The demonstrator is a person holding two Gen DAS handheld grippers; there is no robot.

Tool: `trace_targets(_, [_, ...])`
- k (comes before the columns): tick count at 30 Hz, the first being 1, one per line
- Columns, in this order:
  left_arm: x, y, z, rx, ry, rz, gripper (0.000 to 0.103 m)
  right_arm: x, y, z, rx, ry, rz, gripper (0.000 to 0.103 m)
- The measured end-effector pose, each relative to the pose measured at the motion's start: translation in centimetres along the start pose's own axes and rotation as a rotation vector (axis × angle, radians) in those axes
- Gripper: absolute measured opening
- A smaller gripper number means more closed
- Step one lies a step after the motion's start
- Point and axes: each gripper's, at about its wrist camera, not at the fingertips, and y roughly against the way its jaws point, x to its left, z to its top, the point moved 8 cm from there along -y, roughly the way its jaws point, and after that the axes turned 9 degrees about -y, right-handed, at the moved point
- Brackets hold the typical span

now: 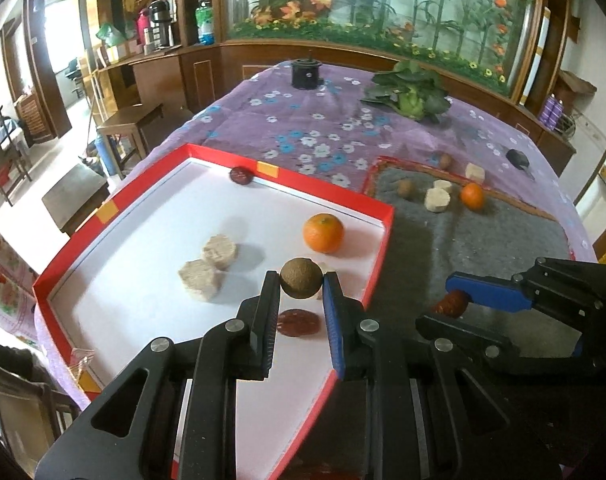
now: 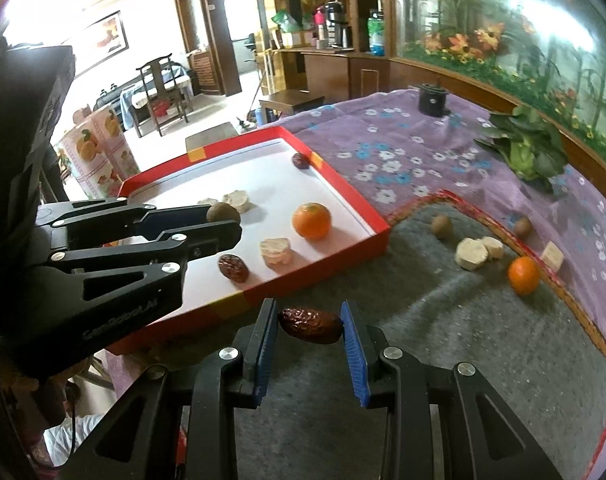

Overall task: Organize fruits
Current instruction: 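Carry longan and date into the tray and open both grippers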

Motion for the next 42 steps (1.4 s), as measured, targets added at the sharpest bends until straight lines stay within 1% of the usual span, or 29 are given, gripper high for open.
trace_targets(16, [2.2,-0.1,-0.7,0.009,0.025,0.019,0.021,2.2,-1.0,0.9,0.015,0.030,0.024,0.031])
trace_targets(23, [4.3,-0.4,-1.0,0.017,0.061,0.046,0.021,3.5,-2.0,1.4,0.030,0.052,0.052,0.031])
trace_targets(30, [6.2,-1.2,-1.5,0.039,0.100,0.067,0.021,5.7,-3.4,1.3,0.067,0.090,0.098,0.031])
trace_targets(33, [6.5,-1.6,-1.7,0.046,0.106,0.067,0.021,6.9,-3.9,1.1,0.094,0.099,0.141,0.031])
trace_targets(37, [6.8,-1.9,-1.8,0.052,0.112,0.067,0.021,8.1,-5.0,0.8,0.123,0.134,0.148,0.031])
trace_targets(42, [7.3,-2.4,-1.9,0.063,0.135,0.075,0.021,8.3,-6.1,0.8,0.134,0.146,0.135,0.031])
